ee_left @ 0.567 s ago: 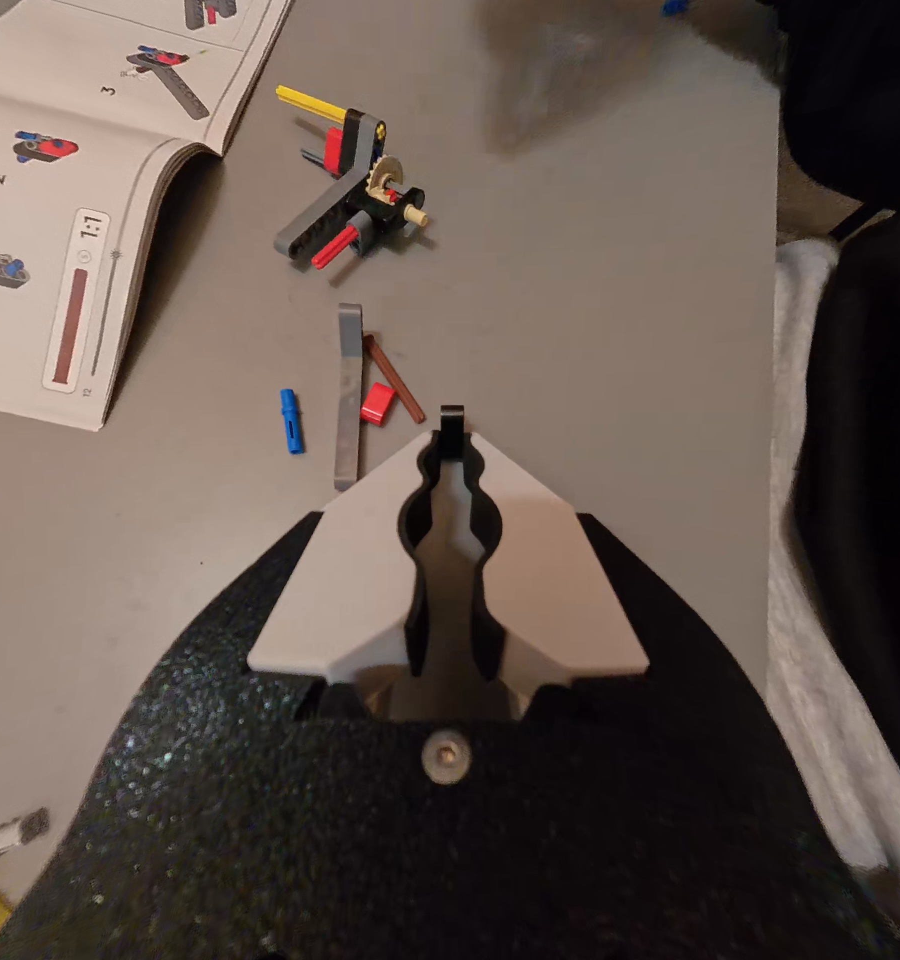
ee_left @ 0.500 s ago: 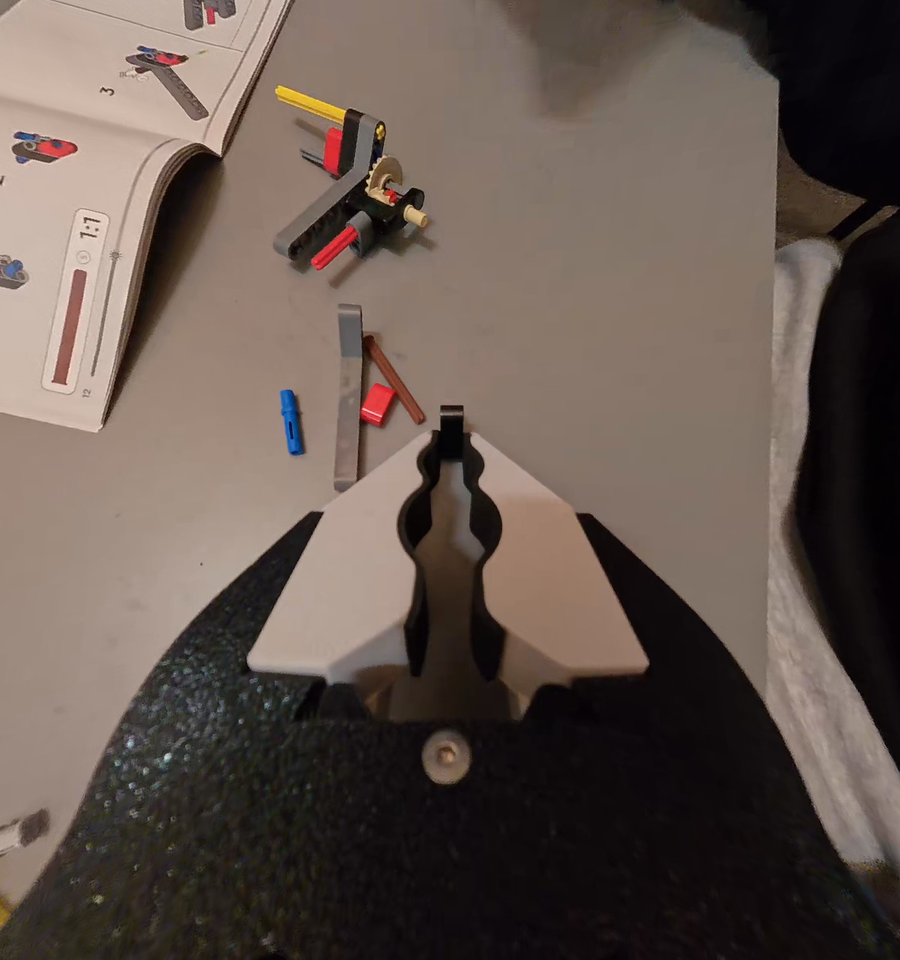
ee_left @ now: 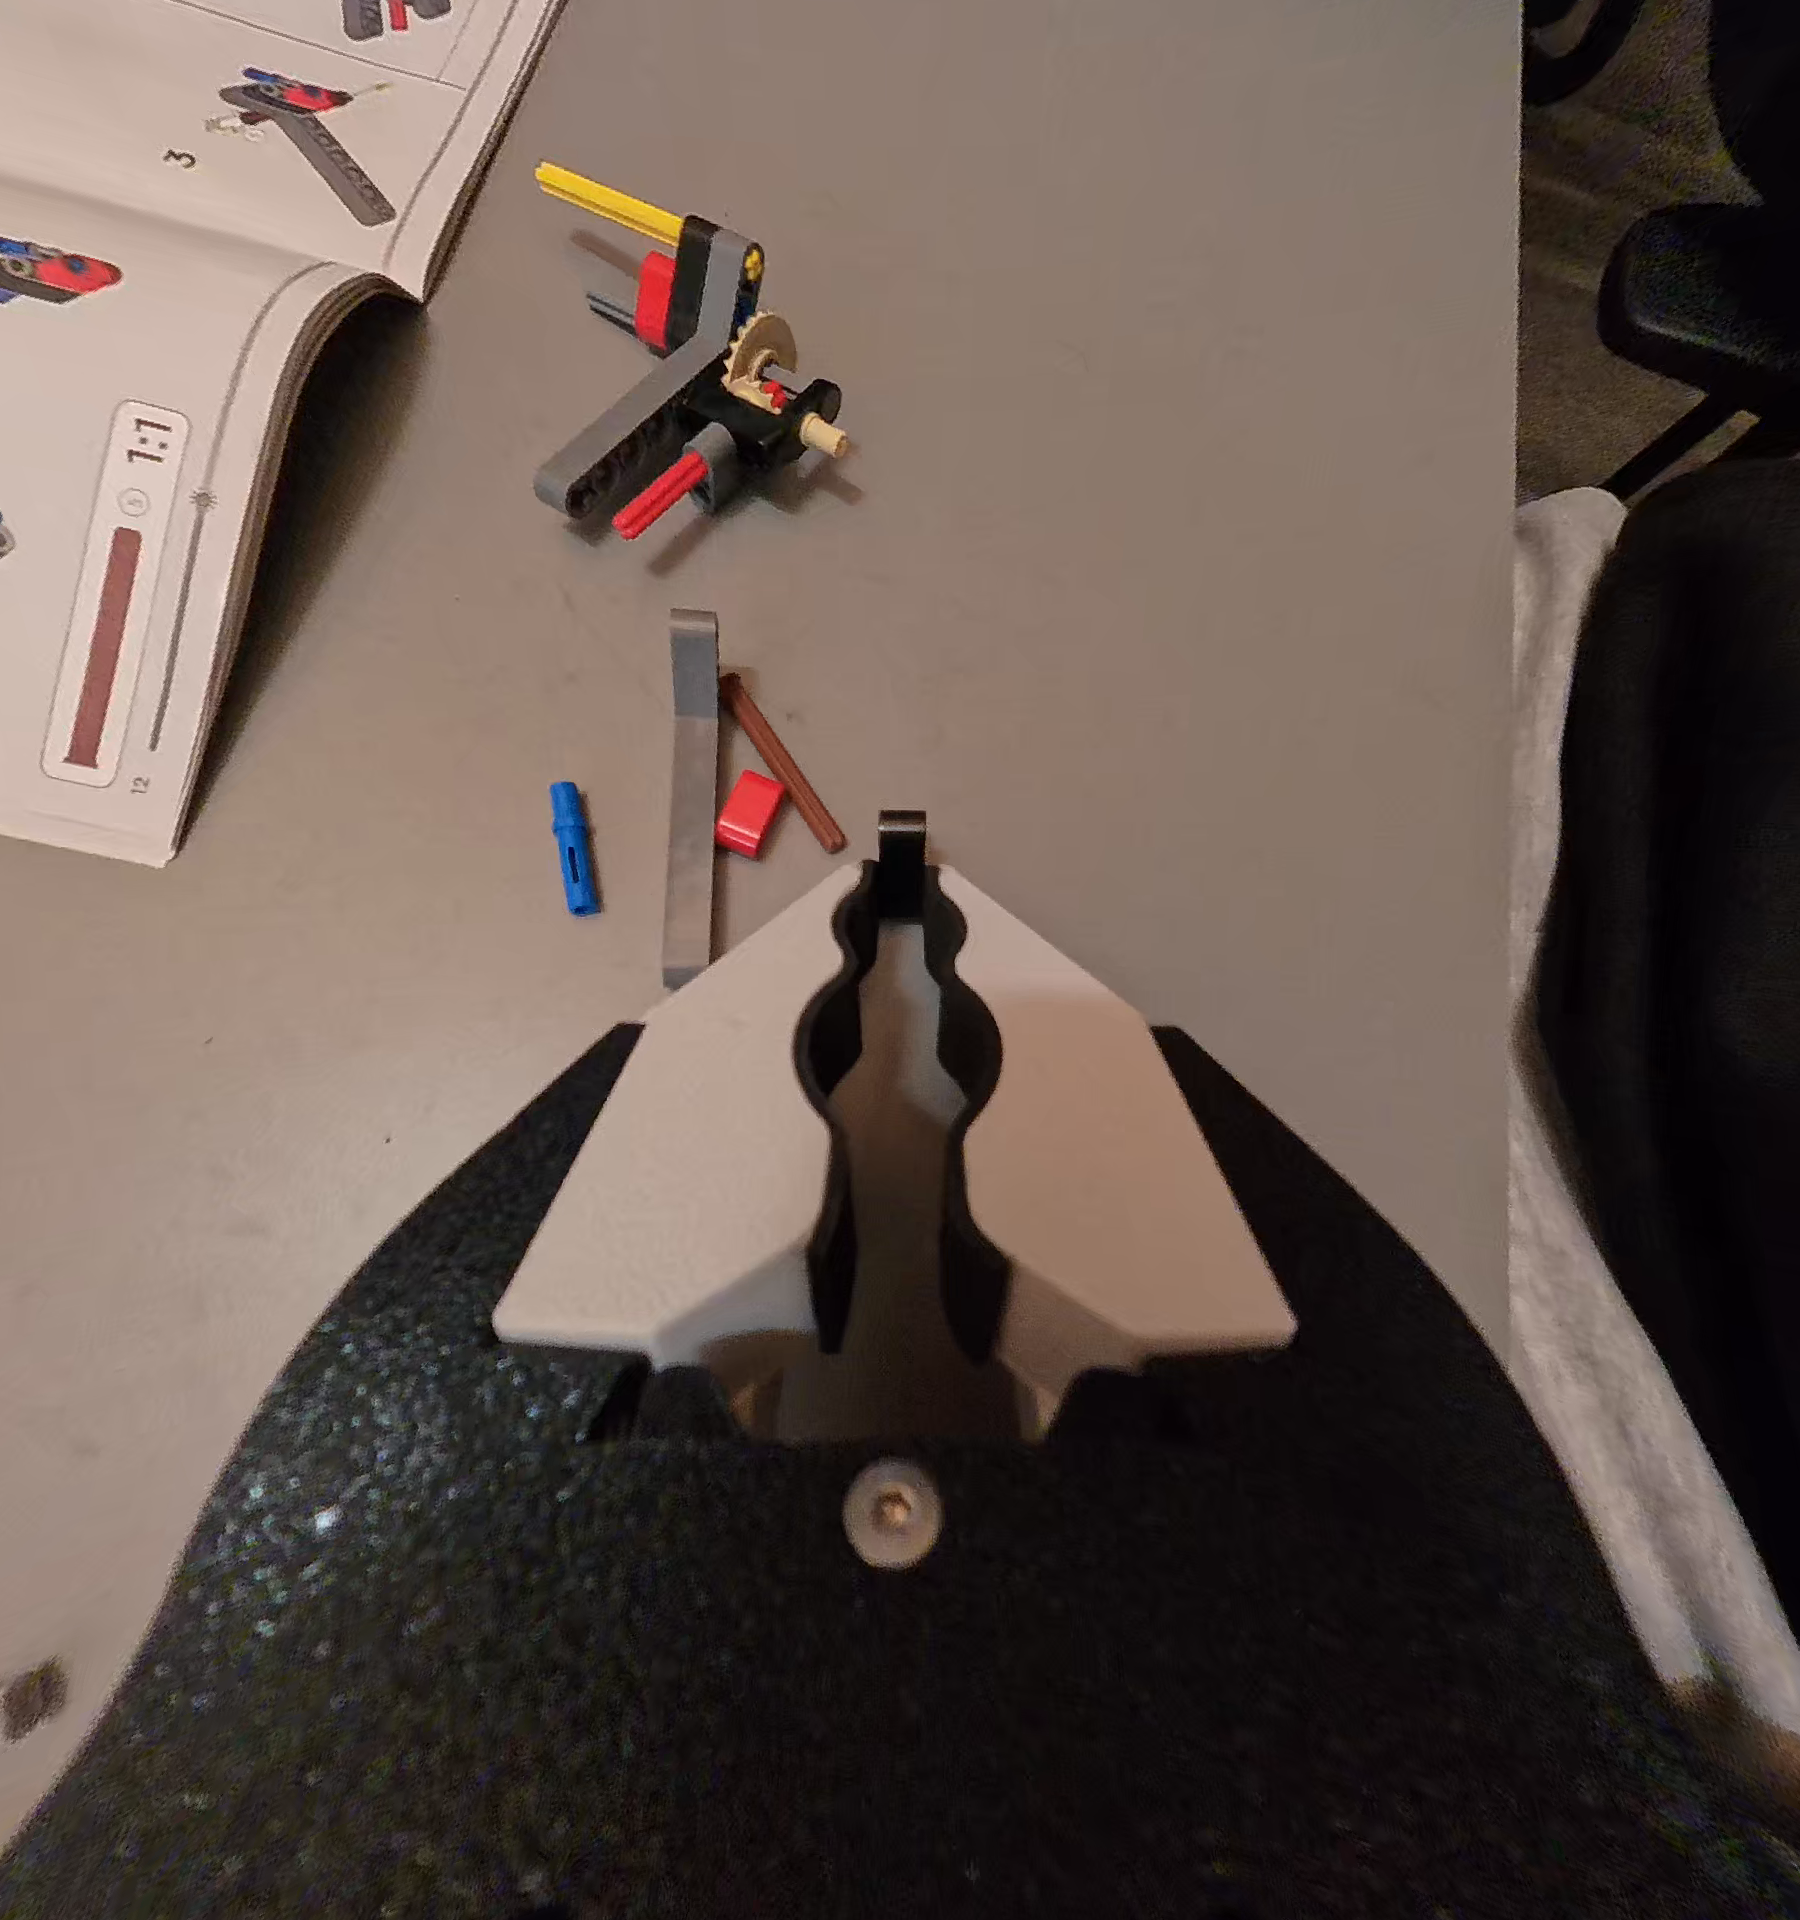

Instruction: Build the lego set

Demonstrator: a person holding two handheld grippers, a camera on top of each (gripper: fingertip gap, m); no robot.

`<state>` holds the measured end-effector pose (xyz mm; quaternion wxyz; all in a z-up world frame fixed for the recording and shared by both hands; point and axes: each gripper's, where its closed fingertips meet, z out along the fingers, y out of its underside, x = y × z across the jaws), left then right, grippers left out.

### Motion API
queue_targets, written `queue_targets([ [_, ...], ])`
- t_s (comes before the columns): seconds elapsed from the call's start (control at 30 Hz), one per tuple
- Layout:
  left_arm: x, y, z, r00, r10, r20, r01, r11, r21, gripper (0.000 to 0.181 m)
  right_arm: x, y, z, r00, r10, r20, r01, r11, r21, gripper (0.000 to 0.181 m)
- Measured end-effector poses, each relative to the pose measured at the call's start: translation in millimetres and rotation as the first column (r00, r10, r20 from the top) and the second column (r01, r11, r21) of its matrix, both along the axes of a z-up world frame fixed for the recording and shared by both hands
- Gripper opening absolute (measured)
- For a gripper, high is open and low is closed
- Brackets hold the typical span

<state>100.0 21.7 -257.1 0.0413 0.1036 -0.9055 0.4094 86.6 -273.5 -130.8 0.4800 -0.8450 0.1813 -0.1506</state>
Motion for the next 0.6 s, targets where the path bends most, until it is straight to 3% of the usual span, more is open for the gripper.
queue_targets([
  [0.03,-0.2,-0.1,0.0,1.0,-0.002,-0.009,0.002,1.0,-0.002,0.006,-17.8,-13.9,-23.5,0.997,0.002,-0.074,-0.012,0.991,-0.133,0.033],
  [0.1,-0.5,-0.1,0.1,1.0,-0.004,-0.022,0.004,1.0,-0.005,0.005,-42.9,-35.3,-57.3,0.987,-0.024,-0.159,-0.018,0.967,-0.255,0.035],
  [0.2,-3.9,-0.6,0.4,0.999,-0.027,-0.035,0.027,1.0,-0.008,0.006,-75.9,-35.8,-88.7,0.978,0.041,-0.204,-0.09,0.968,-0.236,0.025],
  [0.3,-4.8,-0.8,0.3,0.999,-0.033,-0.024,0.033,0.999,-0.005,0.006,-85.9,-49.7,-113.4,0.983,-0.014,-0.184,-0.046,0.948,-0.316,0.023],
  [0.37,-4.8,-0.8,0.2,0.999,-0.033,-0.017,0.033,0.999,-0.004,0.005,-79.2,-57.1,-117.1,0.996,-0.034,-0.086,0.001,0.935,-0.354,0.019],
  [0.47,-4.9,-0.8,0.2,0.999,-0.033,-0.02,0.033,0.999,-0.005,0.005,-81.1,-50.9,-123.3,0.995,-0.004,-0.099,-0.028,0.947,-0.319,0.009],
  [0.6,-4.9,-0.8,0.2,0.999,-0.034,-0.021,0.034,0.999,-0.005,0.005,-83.6,-43.2,-125.4,0.992,0.024,-0.121,-0.056,0.961,-0.272,0.02],
])
